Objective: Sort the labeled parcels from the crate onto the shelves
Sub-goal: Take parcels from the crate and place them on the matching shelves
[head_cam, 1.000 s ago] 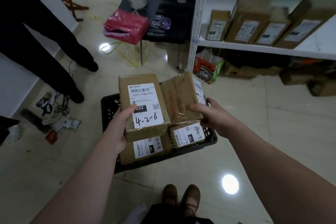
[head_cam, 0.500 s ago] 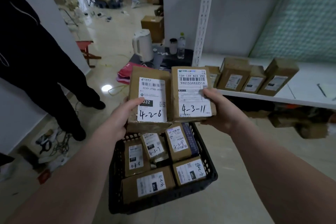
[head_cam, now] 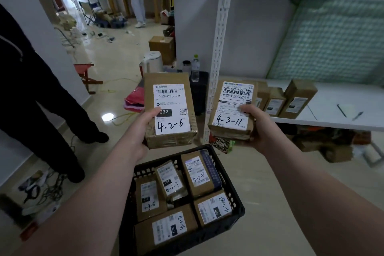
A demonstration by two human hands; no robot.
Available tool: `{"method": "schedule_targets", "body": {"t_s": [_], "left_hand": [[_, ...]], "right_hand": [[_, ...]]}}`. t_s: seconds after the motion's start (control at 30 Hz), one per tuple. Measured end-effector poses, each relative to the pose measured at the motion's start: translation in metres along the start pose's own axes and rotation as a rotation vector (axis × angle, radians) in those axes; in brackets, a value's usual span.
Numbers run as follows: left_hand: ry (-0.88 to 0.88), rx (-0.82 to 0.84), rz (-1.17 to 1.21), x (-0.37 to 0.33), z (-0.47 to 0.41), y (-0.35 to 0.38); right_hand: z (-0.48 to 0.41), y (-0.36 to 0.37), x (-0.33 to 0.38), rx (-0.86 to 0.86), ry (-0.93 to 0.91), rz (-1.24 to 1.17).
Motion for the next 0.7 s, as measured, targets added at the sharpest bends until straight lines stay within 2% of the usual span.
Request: {"method": "schedule_targets", "body": {"t_s": [0.37,0.7], "left_hand": [[-0.050,0.118,-0.031,0.004,-0.029,0.067],[-0.166,0.189,-0.106,0.050,-0.061,0.182]], "right_hand": [[0.021,-0.053,0.018,-0.133,-0.011,-0.078],[0.045,-0.178,0.028,-0.301,0.007,-0.127]]}}
Point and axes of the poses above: each hand's wrist, its own z-axis away from the middle knuckle, its own y-axis out of the palm, x = y × z, the point moved 8 cm from there along -z, towards the middle knuckle, and after that the axes turned 8 degrees about x, right-handed, at the moved point
